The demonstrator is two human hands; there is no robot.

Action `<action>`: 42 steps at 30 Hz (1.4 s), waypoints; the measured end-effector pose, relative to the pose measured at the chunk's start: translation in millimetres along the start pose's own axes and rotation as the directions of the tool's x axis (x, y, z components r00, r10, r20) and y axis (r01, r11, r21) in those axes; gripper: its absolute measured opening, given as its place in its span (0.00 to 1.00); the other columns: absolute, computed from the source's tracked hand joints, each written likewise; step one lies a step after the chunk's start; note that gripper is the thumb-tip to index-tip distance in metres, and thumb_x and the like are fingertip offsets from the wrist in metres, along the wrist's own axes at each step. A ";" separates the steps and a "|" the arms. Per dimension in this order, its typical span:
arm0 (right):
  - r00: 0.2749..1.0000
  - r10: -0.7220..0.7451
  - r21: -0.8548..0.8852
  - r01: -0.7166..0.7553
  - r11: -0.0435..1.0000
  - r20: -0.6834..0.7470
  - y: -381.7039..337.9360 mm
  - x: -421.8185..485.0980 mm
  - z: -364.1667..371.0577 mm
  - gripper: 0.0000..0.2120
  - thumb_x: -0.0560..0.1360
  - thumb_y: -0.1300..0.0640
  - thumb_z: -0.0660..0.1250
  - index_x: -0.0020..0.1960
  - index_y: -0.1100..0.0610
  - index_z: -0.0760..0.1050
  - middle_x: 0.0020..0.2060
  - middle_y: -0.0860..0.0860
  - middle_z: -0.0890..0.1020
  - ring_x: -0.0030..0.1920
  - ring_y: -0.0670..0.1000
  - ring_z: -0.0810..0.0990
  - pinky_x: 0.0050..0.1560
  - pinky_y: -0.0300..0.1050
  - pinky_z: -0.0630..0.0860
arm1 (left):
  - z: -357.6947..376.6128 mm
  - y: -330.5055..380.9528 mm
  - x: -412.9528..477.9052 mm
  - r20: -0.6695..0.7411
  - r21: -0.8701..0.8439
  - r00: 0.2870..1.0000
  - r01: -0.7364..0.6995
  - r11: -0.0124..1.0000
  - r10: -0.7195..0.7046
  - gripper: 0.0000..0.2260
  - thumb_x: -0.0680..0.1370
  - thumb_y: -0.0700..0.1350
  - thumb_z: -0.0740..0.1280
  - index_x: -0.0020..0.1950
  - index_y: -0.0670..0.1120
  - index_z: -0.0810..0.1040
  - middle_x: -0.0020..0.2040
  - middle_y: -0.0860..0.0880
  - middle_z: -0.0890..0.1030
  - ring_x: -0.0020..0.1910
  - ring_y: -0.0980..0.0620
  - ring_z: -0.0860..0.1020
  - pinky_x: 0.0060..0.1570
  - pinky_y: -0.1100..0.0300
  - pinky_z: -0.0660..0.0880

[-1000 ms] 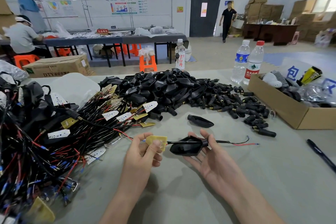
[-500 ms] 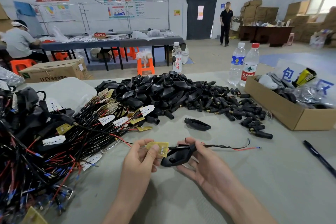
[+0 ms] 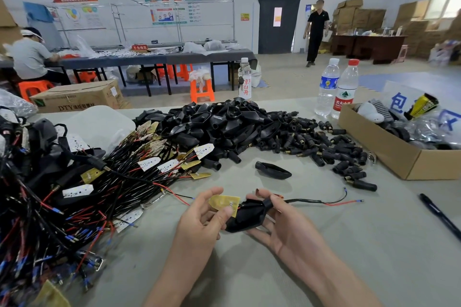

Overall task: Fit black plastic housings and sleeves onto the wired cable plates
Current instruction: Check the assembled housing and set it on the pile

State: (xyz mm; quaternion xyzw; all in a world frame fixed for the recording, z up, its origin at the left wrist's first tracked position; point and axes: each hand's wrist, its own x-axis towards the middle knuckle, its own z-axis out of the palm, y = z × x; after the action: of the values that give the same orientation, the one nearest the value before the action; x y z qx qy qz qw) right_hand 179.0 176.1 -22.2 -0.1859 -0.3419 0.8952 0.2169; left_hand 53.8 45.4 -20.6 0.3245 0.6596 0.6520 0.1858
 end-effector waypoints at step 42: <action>0.996 -0.078 0.092 0.083 0.992 -0.051 0.8 -1.9 13.5 0.13 0.83 0.59 0.56 0.62 0.63 0.74 0.56 0.60 0.84 0.50 0.57 0.86 0.44 0.51 0.84 | 23.9 6.1 -9.1 -0.111 -0.086 0.993 0.041 0.995 -0.050 0.01 0.80 0.40 0.67 0.50 0.43 0.78 0.44 0.50 0.86 0.45 0.53 0.84 0.44 0.58 0.82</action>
State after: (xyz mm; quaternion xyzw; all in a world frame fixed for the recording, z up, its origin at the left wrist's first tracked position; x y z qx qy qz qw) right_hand 173.9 167.4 -13.0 -0.1827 -0.3012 0.8962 0.2695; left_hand 77.5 56.7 -18.2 0.2640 0.6484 0.6919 0.1766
